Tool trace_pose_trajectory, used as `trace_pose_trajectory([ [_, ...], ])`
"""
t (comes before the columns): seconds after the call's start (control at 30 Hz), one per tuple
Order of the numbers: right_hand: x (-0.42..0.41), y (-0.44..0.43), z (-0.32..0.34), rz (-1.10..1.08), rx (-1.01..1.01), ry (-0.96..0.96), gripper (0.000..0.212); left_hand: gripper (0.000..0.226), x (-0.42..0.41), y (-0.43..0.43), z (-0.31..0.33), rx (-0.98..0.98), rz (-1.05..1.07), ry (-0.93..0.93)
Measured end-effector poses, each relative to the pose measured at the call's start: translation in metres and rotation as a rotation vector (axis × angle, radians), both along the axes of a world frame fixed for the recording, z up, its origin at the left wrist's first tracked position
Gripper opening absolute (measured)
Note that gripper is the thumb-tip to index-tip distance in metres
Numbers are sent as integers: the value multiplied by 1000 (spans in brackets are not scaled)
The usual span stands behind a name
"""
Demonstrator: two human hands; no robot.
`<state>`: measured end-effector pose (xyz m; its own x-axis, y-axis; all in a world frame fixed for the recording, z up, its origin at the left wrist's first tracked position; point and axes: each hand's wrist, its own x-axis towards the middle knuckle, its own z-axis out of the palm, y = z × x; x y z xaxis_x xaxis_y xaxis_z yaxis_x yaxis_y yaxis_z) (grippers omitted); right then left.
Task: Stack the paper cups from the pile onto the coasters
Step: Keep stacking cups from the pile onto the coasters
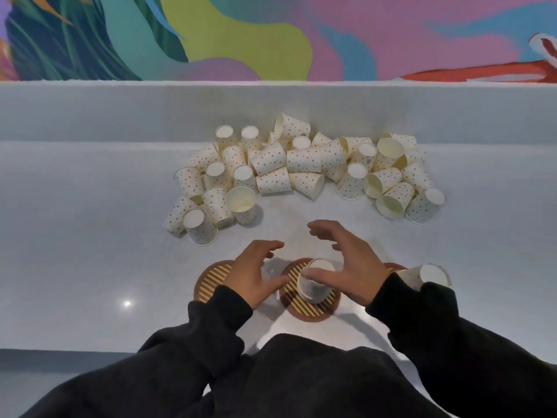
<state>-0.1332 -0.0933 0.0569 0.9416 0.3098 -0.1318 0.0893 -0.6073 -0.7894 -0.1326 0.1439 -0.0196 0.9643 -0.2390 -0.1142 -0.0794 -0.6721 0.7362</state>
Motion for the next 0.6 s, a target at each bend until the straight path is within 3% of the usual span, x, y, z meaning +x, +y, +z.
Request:
trace_pose_trajectory([
  [0.1,28,21,32,-37,59,-72,58,47,14,38,24,-69,246,-130],
  [0.23,81,73,44,107,-100,-141,62,51,41,89,28,32,504,-259],
  [0.4,133,138,7,451,-551,-217,59,68,48,114,1,319,404,-105],
  [0.5,143,159,-16,464,-733,-245,48,60,35,112,-10,366,339,-120],
  [0.6,146,165,-30,428,-796,-259,37,44,27,107,-12,294,364,-108],
])
